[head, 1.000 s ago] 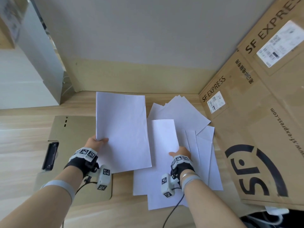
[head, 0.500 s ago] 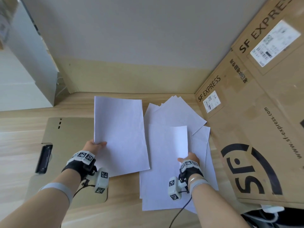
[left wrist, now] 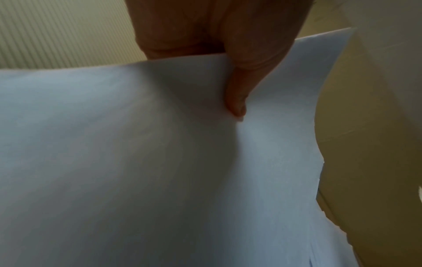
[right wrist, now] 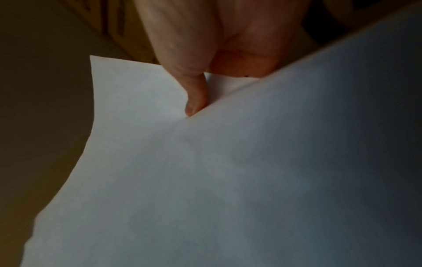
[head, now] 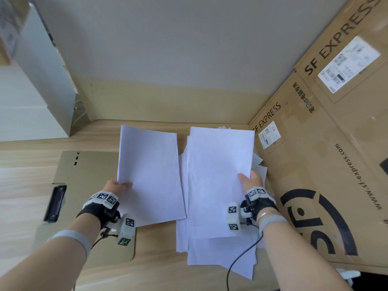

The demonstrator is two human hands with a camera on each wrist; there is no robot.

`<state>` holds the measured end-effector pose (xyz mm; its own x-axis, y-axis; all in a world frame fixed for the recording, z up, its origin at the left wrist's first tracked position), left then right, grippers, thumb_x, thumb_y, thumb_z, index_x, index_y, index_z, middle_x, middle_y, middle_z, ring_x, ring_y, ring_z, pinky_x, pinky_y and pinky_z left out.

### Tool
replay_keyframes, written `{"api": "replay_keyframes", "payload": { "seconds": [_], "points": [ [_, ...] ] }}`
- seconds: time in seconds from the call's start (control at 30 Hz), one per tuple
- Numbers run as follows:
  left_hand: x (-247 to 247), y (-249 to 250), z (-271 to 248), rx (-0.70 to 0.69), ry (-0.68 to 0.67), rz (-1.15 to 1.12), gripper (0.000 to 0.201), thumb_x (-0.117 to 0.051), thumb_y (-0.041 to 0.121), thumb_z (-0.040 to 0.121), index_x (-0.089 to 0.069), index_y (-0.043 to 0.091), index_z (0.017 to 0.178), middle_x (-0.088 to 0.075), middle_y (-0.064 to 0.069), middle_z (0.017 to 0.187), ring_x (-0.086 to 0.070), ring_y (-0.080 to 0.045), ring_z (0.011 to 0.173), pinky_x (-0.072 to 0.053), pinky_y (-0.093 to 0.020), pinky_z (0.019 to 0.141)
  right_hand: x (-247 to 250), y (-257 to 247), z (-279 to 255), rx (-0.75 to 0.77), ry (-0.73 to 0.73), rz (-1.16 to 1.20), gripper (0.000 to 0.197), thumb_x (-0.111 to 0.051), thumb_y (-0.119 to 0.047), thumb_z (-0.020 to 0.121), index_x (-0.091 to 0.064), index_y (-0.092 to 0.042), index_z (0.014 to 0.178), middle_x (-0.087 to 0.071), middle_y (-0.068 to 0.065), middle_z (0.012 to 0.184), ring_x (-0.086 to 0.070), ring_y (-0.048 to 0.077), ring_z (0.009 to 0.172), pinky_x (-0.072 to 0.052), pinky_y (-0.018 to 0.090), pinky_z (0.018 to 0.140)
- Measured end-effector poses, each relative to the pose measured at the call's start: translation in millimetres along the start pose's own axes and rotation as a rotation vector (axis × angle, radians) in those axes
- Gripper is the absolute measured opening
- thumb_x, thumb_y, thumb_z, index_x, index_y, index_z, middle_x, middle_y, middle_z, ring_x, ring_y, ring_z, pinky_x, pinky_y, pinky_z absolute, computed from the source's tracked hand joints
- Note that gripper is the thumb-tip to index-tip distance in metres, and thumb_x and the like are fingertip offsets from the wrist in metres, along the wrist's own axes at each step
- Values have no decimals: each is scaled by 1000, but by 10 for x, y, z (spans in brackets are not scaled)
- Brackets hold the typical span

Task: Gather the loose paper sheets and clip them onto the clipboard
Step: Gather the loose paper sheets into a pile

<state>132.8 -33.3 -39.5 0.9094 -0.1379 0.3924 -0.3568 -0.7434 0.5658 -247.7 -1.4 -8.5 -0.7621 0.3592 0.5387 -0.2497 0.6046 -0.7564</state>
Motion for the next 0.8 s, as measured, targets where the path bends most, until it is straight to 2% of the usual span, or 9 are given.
{"api": "replay_keyframes", "payload": {
  "seconds": [0.13,0.27,0.37,0.47,0.53,0.57,0.63,0.7,0.8],
  "points": [
    [-156,123,-55,-26,-60,16,41,-61,15,88,-56,-12,118,-61,-28,119,-59,-40,110,-45,-39,92,-532,-142,-128,47,-113,9,31,-52,-4,90,-57,2,120,-64,13,111,-55,17,96,-40,25,83],
    [-252,203,-71,-58,-122,18,36,-64,17,85,-60,-6,112,-64,-22,102,-61,-34,95,-49,-42,93,-900,-233,-230,61,-163,19,33,-51,-9,91,-54,-2,122,-61,16,122,-59,27,110,-40,26,86],
    [-259,196,-35,-70,-188,30,25,-58,7,85,-62,-8,105,-64,-21,95,-62,-33,89,-51,-46,91,-1030,-293,-266,33,-211,18,36,-53,-14,90,-45,-3,124,-60,13,113,-58,28,101,-42,30,85],
    [-252,147,94,-75,-214,11,28,-54,5,85,-62,-11,107,-66,-29,104,-63,-44,101,-48,-56,96,-1078,-292,-311,23,-265,91,46,-58,-8,89,-39,-2,130,-56,8,108,-55,21,96,-41,27,84],
    [-251,107,153,-90,-225,-65,30,-54,19,87,-64,-3,106,-66,-25,109,-62,-41,106,-46,-54,98,-1089,-287,-335,51,-285,44,40,-59,-5,88,-48,1,127,-62,15,116,-59,26,102,-41,25,86],
    [-239,110,114,-88,-257,-139,36,-54,35,87,-64,7,107,-67,-19,111,-63,-36,107,-46,-50,100,-1089,-296,-348,70,-271,34,36,-58,-4,88,-54,2,123,-63,18,118,-60,25,101,-43,26,89],
    [-212,165,-40,-93,-340,-324,47,-49,57,85,-61,21,112,-69,-6,108,-64,-25,100,-48,-40,94,-1072,-355,-385,92,-209,83,31,-58,-3,88,-59,2,118,-65,18,117,-58,20,95,-46,30,93],
    [-181,253,-133,-195,-339,-401,30,-51,34,93,-56,18,117,-67,-9,106,-62,-24,88,-49,-36,83,-1024,-475,-438,119,-175,176,31,-58,-2,88,-58,1,119,-65,13,112,-56,16,95,-45,28,87],
    [-162,413,-164,-396,-211,-386,24,-56,-2,87,-57,9,109,-69,-9,98,-60,-23,84,-46,-44,93,-930,-722,-483,205,-190,306,35,-56,2,88,-54,1,123,-61,9,113,-56,16,102,-43,28,91]
  ]
}}
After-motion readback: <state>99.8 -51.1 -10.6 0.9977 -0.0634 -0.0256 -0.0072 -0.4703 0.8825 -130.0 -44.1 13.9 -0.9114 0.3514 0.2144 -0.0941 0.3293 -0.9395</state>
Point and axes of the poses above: each hand's wrist, its own z-axis towards the middle knuckle, its own x-axis out of the back of the hand, y = z × x, the point moved 1 cm from there along z, towards the middle knuckle
